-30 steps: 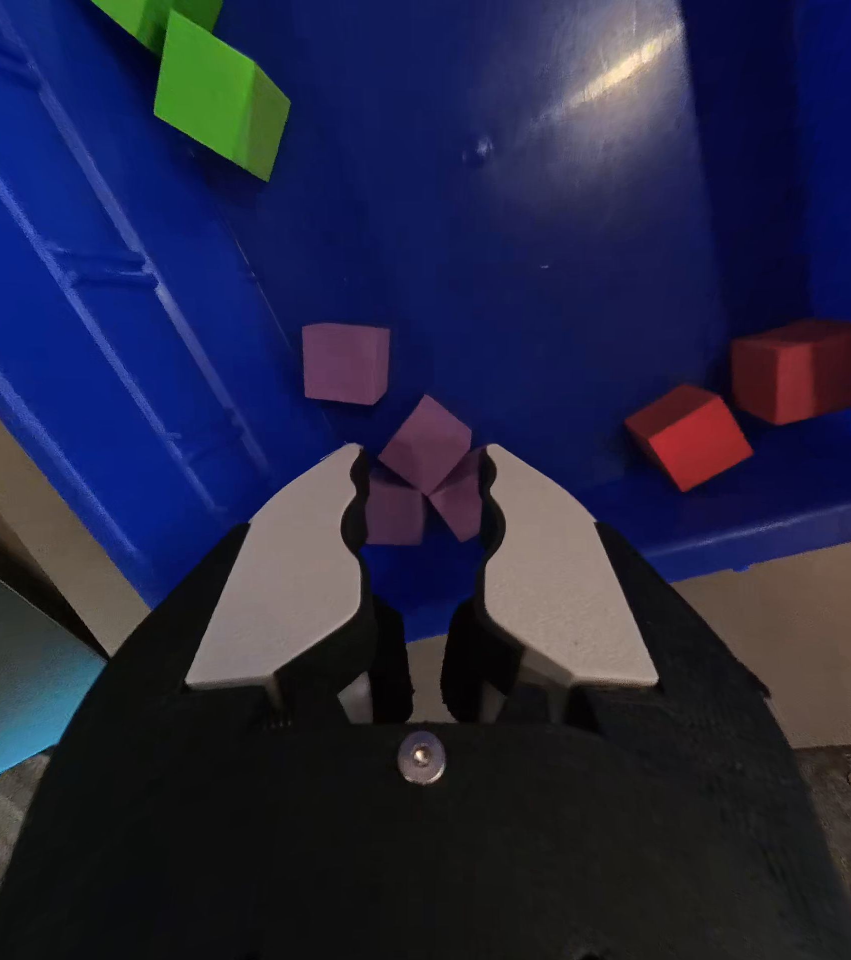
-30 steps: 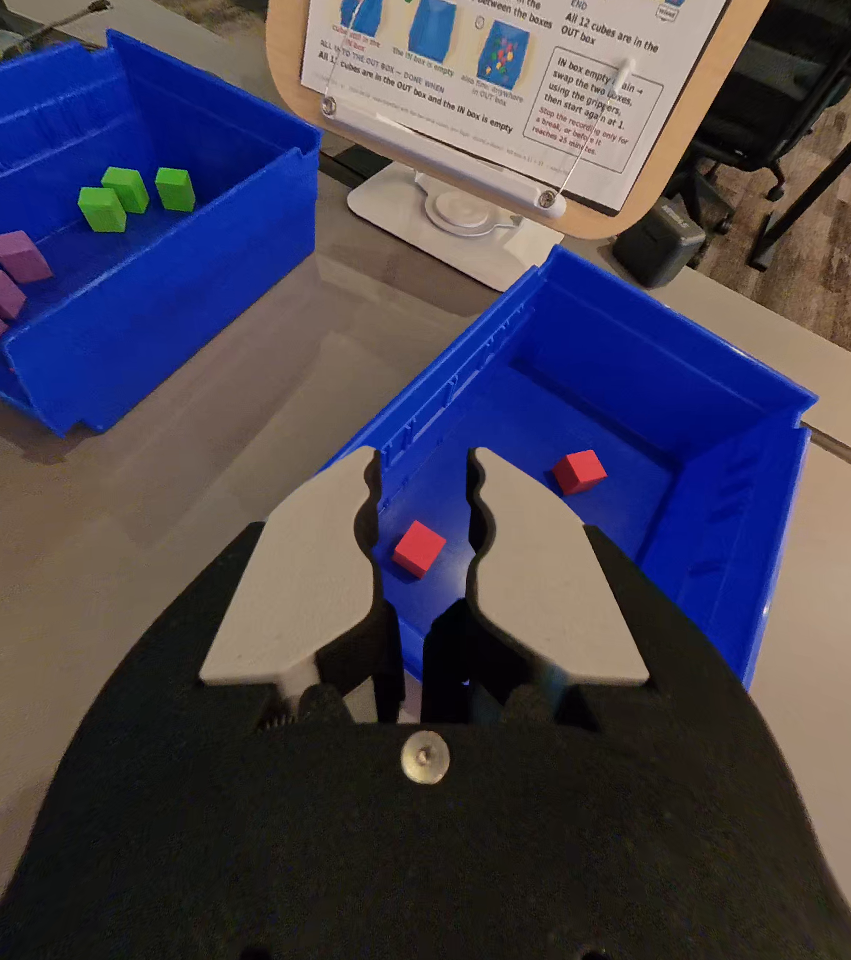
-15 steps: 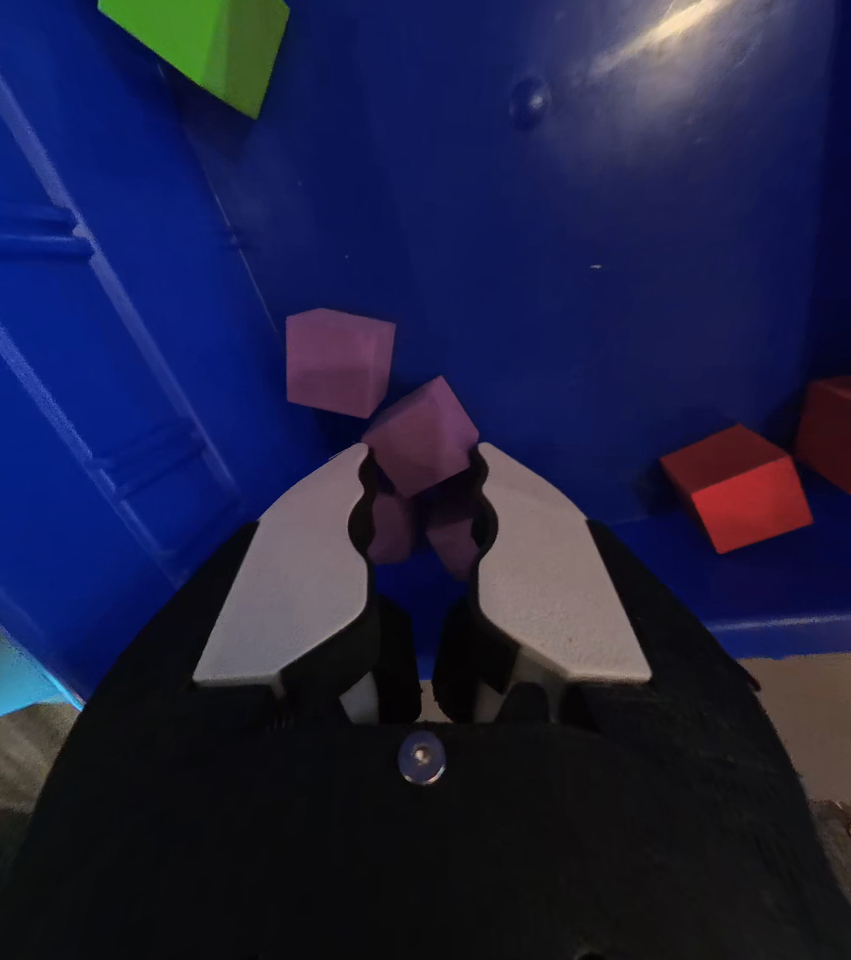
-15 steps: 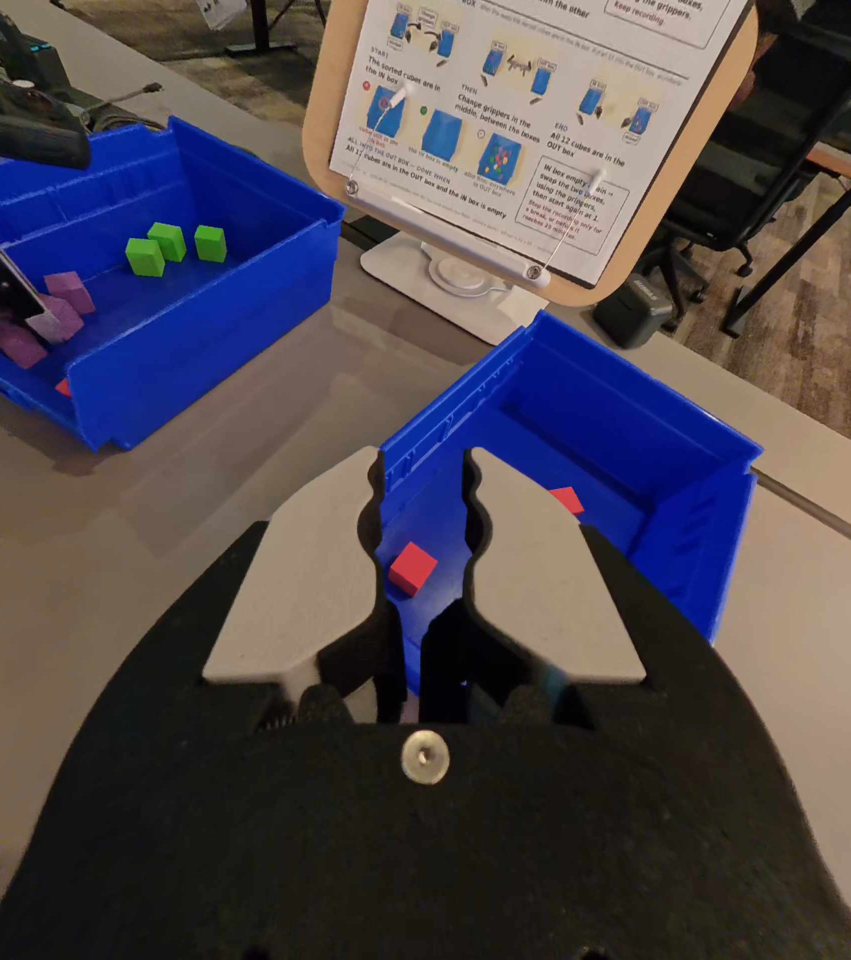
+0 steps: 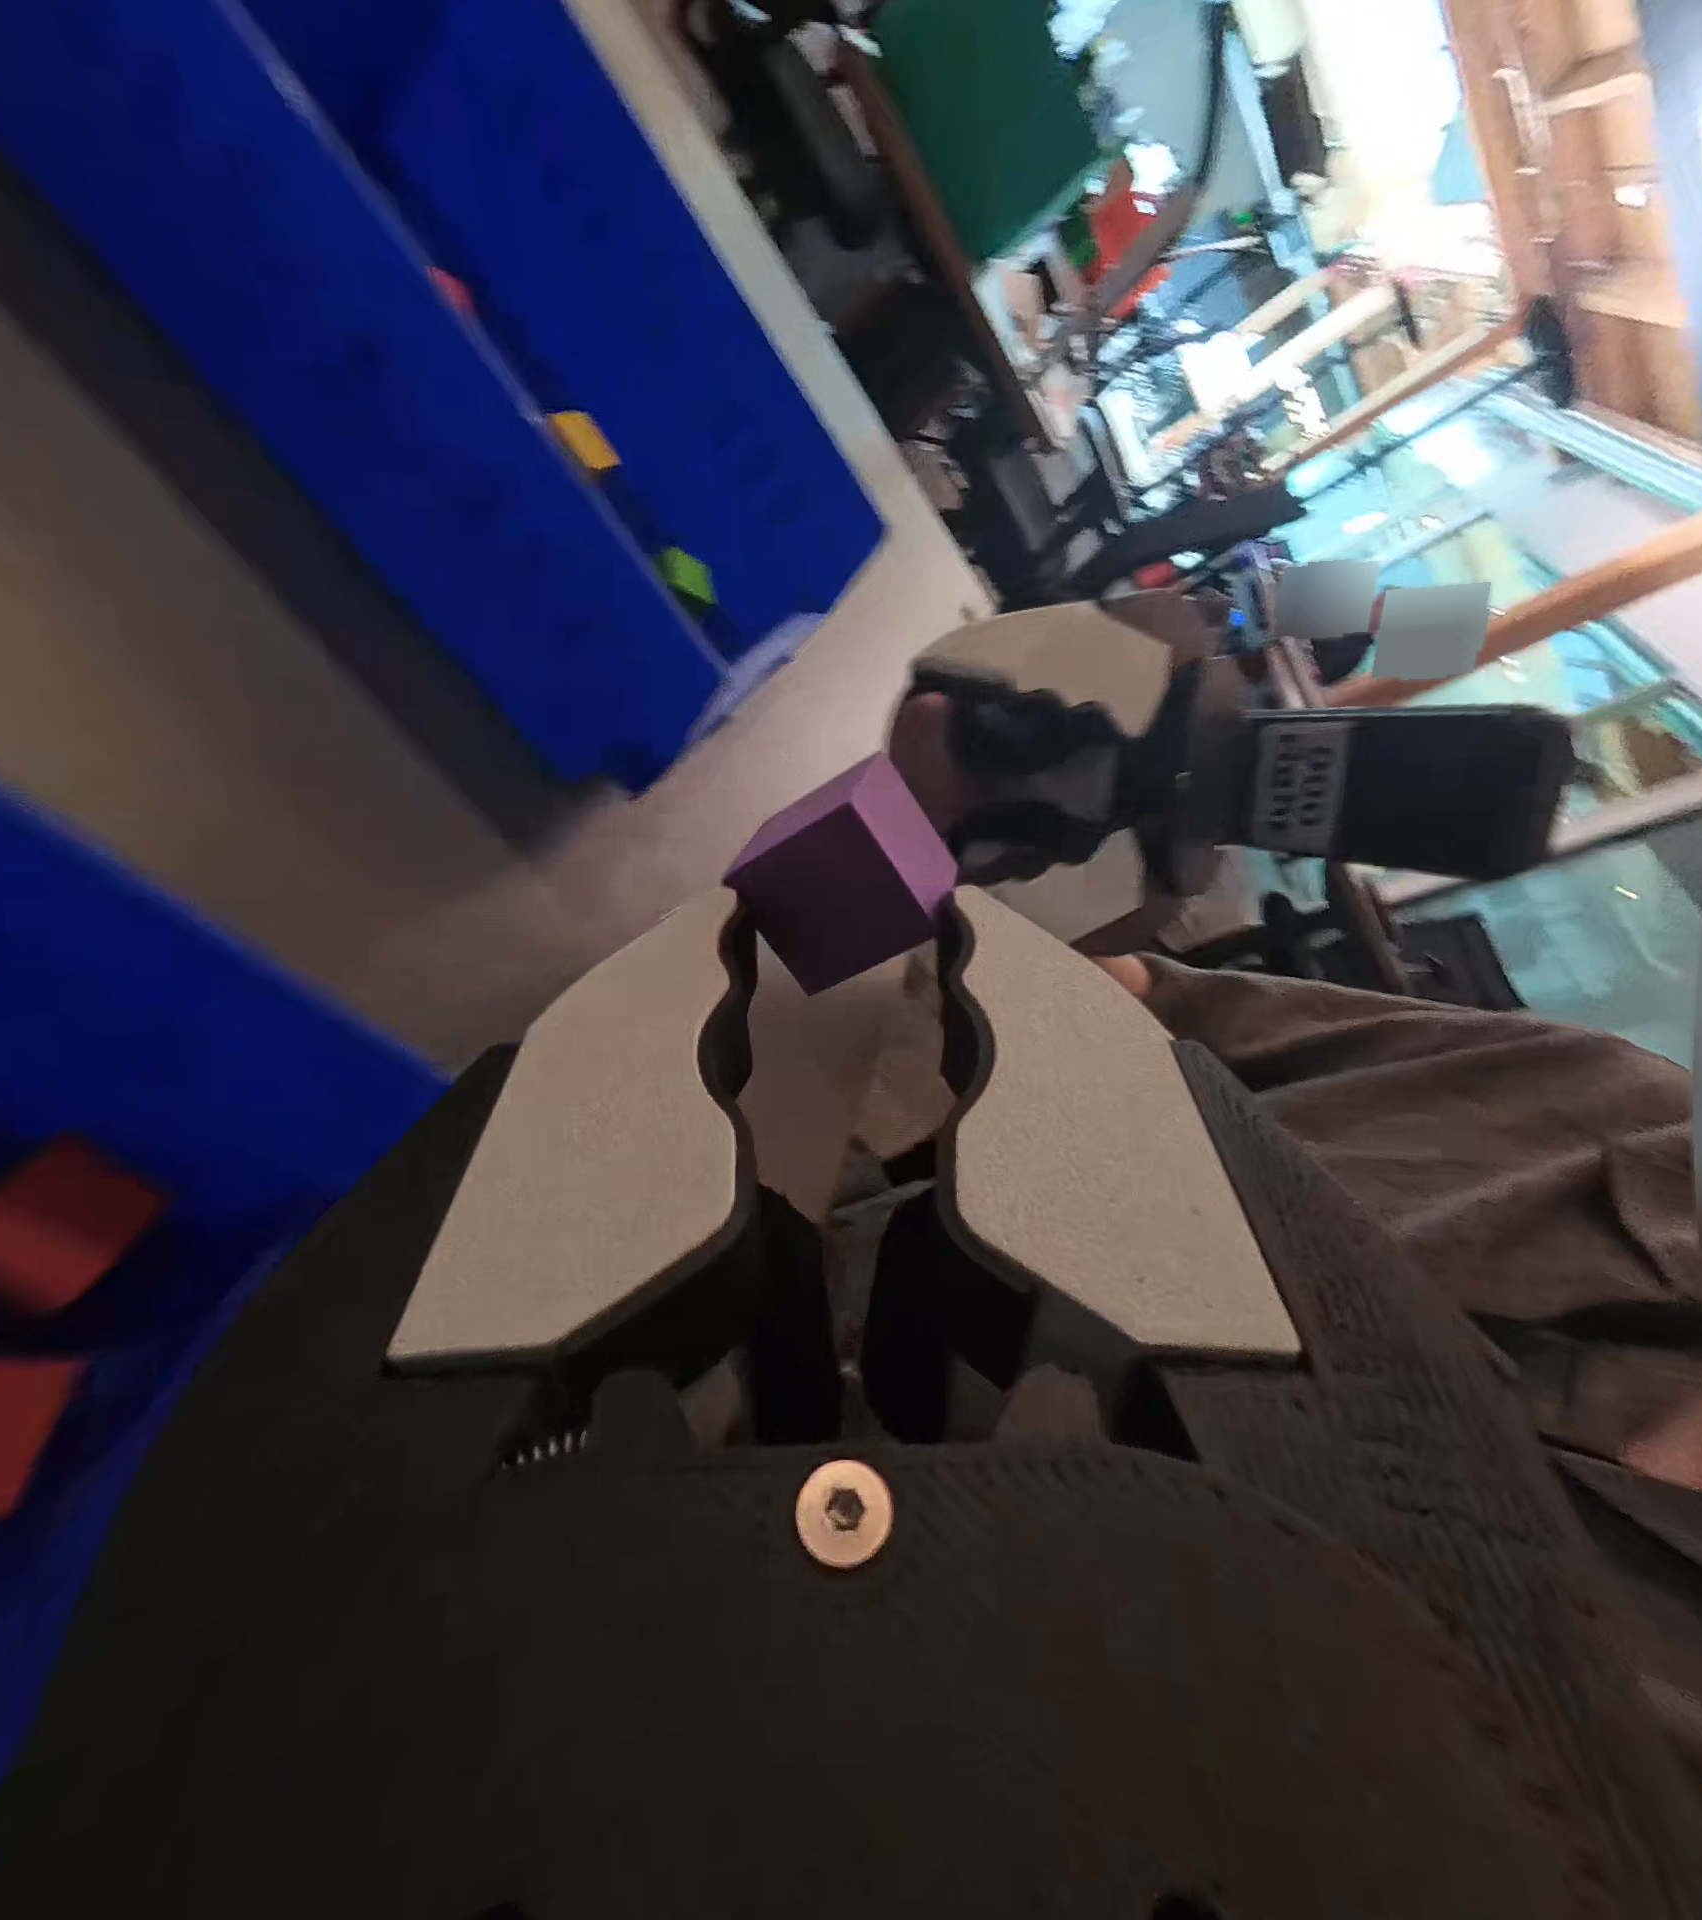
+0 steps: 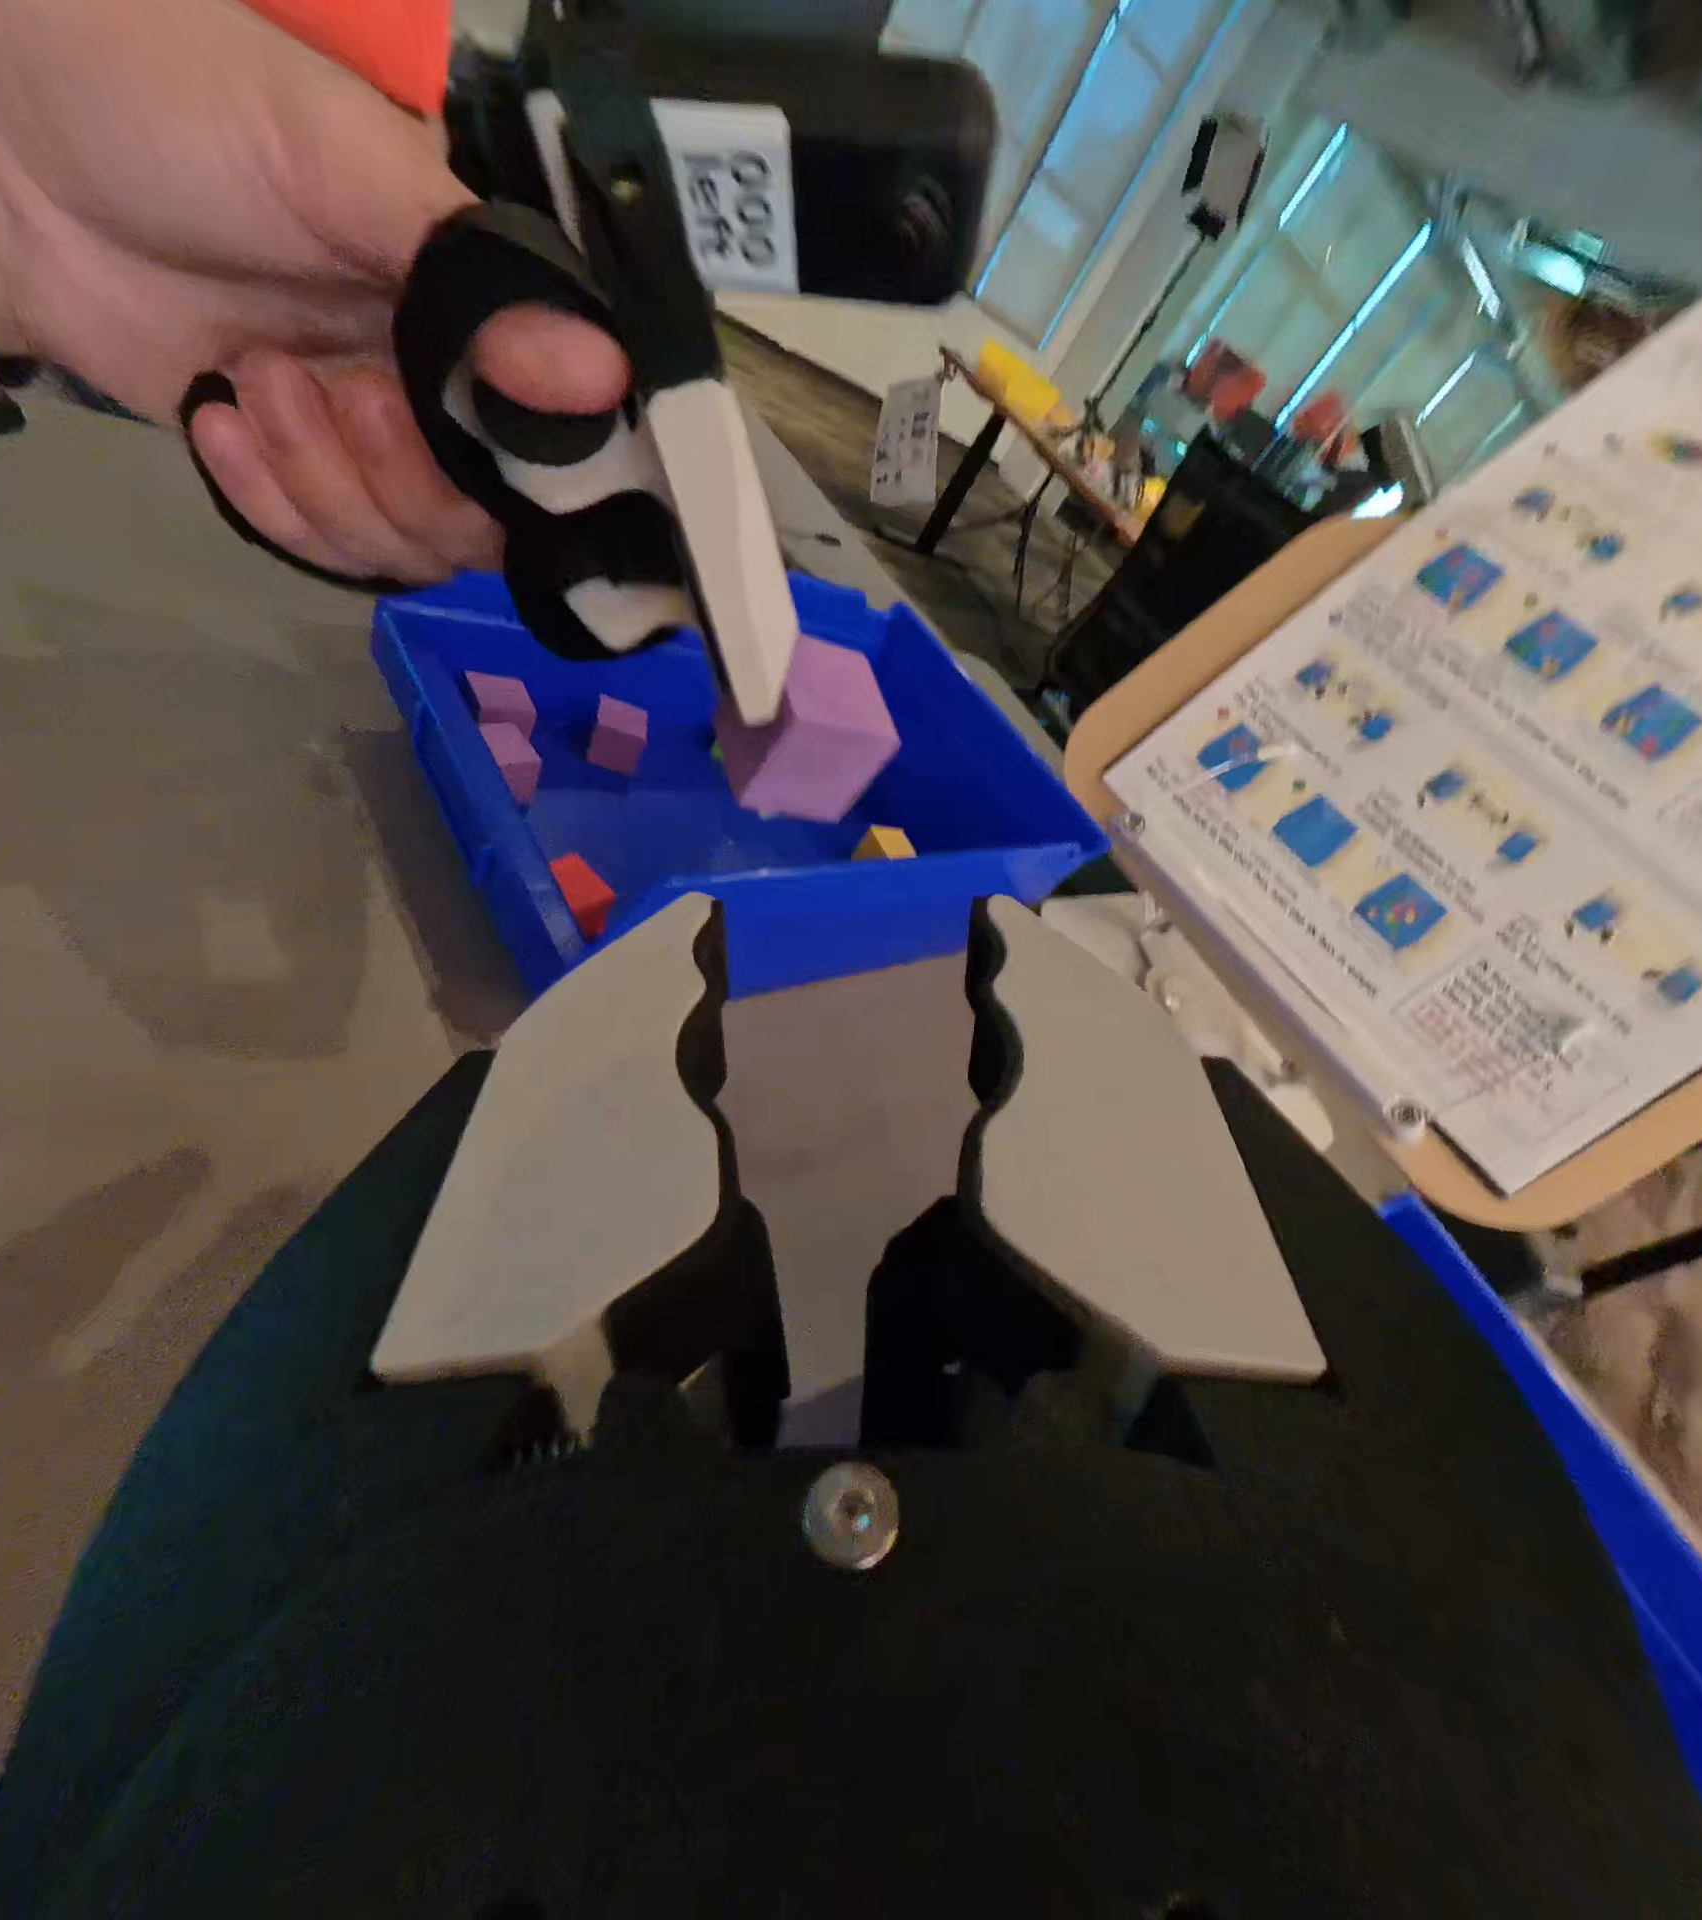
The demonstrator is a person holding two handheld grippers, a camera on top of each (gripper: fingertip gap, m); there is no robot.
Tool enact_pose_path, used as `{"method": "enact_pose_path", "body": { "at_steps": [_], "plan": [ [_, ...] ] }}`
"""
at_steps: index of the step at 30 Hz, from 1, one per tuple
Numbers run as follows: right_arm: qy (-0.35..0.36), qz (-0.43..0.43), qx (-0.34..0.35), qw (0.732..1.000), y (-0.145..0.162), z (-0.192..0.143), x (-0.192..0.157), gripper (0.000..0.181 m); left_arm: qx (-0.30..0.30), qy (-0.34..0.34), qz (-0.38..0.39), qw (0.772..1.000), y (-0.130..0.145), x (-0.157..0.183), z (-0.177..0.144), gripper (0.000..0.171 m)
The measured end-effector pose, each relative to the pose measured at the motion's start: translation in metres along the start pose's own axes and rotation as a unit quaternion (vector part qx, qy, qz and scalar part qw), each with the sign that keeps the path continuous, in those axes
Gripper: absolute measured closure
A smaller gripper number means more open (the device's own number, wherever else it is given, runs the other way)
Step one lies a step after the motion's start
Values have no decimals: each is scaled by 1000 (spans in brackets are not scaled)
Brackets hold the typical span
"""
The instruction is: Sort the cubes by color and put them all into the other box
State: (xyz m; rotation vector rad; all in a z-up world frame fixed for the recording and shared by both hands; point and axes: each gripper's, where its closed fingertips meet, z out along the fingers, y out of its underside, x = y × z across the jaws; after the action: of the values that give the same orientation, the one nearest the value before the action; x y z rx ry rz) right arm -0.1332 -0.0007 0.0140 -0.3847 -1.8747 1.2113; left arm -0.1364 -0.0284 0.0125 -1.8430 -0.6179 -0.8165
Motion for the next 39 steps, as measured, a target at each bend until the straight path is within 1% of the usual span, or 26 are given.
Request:
{"method": "enact_pose_path", "body": {
  "at_steps": [2, 4, 6, 9, 11, 15, 16, 17, 18, 19, 21, 23, 25, 27, 28, 30, 32, 34, 37, 39],
  "plan": [
    [-7, 3, 26, 1000, -9, 1, -8, 136, -15, 41, 1, 999, 7, 15, 11, 138],
    [-12, 22, 42, 999, -14, 1, -11, 132, -31, 60, 3, 998, 13, 22, 18, 138],
    [-24, 42, 57, 997, -20, 0, -13, 132, -41, 79, 4, 996, 17, 29, 23, 138],
    [-56, 80, 69, 993, -23, -1, -18, 138, -54, 100, 7, 993, 22, 36, 28, 138],
    [-74, 100, 78, 989, -25, -3, -21, 148, -55, 111, 7, 992, 22, 39, 29, 138],
    [-74, 108, 72, 989, -23, -4, -19, 150, -43, 111, 17, 993, 19, 38, 32, 136],
    [-75, 107, 72, 989, -23, -6, -18, 151, -32, 113, 20, 993, 16, 40, 33, 128],
    [-73, 104, 69, 990, -21, -8, -15, 151, -16, 124, 20, 992, 12, 44, 31, 108],
    [-65, 103, 68, 990, -20, -11, -10, 151, 0, 134, 23, 991, 6, 48, 28, 106],
    [-53, 103, 63, 991, -17, -14, -3, 151, 16, 126, 29, 991, 1, 47, 26, 100],
    [-6, 106, 23, 994, 0, -23, 27, 151, 54, 98, 50, 992, -12, 44, 16, 95],
    [45, 153, -48, 986, 34, -34, 68, 151, 89, 77, 65, 991, -22, 42, 2, 95],
    [82, 221, -111, 965, 75, -45, 103, 151, 111, 37, 85, 989, -28, 35, -10, 95],
    [107, 265, -193, 939, 123, -52, 125, 151, 123, 20, 97, 988, -29, 34, -21, 97],
    [111, 281, -233, 924, 146, -53, 128, 151, 127, 13, 104, 986, -29, 34, -26, 99],
    [97, 319, -320, 887, 188, -54, 122, 150, 136, 1, 114, 984, -28, 33, -35, 103],
    [83, 354, -388, 847, 218, -57, 109, 150, 144, -13, 117, 983, -27, 29, -44, 105],
    [76, 361, -438, 820, 235, -64, 98, 150, 148, -28, 111, 982, -24, 21, -53, 106],
    [73, 353, -484, 798, 246, -70, 88, 149, 154, -47, 98, 982, -20, 8, -66, 107],
    [71, 345, -509, 785, 250, -71, 83, 144, 160, -79, 91, 980, -23, -4, -76, 107]
  ]
}}
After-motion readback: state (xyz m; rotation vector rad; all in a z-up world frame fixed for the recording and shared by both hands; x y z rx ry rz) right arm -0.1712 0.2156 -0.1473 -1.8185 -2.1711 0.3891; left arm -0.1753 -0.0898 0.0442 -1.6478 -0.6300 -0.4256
